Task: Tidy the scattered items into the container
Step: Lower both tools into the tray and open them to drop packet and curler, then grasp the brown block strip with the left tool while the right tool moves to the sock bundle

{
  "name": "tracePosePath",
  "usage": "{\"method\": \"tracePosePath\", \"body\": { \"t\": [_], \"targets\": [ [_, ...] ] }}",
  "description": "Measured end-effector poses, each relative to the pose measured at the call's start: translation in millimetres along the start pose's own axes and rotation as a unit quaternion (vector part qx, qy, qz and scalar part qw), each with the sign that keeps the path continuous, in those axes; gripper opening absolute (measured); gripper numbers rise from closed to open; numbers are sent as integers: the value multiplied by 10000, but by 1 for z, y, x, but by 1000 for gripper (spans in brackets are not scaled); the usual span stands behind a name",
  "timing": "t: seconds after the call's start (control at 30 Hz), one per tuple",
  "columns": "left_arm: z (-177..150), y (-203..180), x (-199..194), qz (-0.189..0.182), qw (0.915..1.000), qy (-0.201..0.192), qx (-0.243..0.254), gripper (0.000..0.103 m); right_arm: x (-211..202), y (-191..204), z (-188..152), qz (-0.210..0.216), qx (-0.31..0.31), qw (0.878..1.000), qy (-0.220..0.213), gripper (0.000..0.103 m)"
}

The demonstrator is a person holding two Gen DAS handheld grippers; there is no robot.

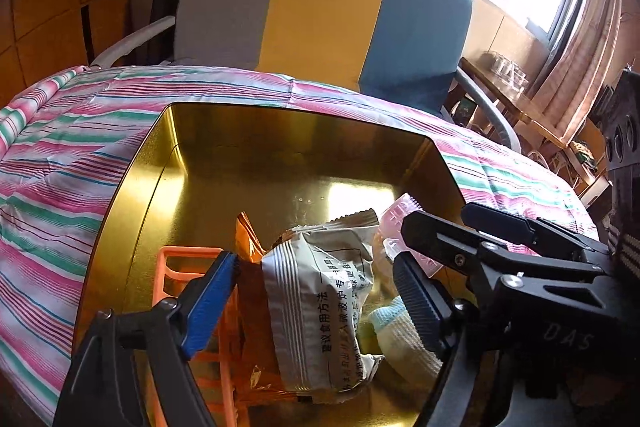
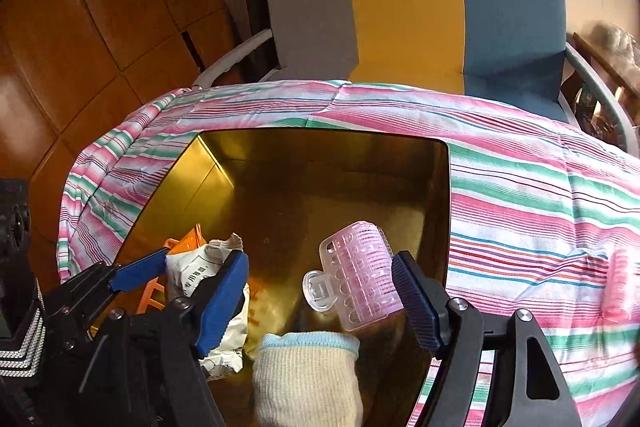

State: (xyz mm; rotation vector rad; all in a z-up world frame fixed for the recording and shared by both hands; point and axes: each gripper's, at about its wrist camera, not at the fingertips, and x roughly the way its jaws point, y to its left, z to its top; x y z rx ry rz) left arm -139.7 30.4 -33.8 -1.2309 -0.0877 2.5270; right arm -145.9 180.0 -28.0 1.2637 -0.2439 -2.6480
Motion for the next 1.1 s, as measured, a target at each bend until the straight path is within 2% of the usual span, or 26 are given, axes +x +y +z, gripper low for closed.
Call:
{"method": "tracePosePath", "body": {
  "t": [0.13,0.57,0.7,0.9,1.1],
  "targets": [
    [0,0,-7,45,9999,-95,-7,82,-16,-4,-3,49,118,9998,-152,76],
    [-26,-5,-47,725,9959,-536,-100,82,-51,-5,-31,52,195,9991,-377,81],
    [-36,-11,-63,756,9948,-646,-200,82,-62,-4,-46,11,188,9990,-415,84],
    [-51,-24,-77,693,9950,-707,-114,82,-78,-11,-69,-15,299,9983,-494,87],
    [-70,-47,-87,568,9957,-723,101,82,-97,-25,-86,-240,373,9970,-638,87]
  ]
}}
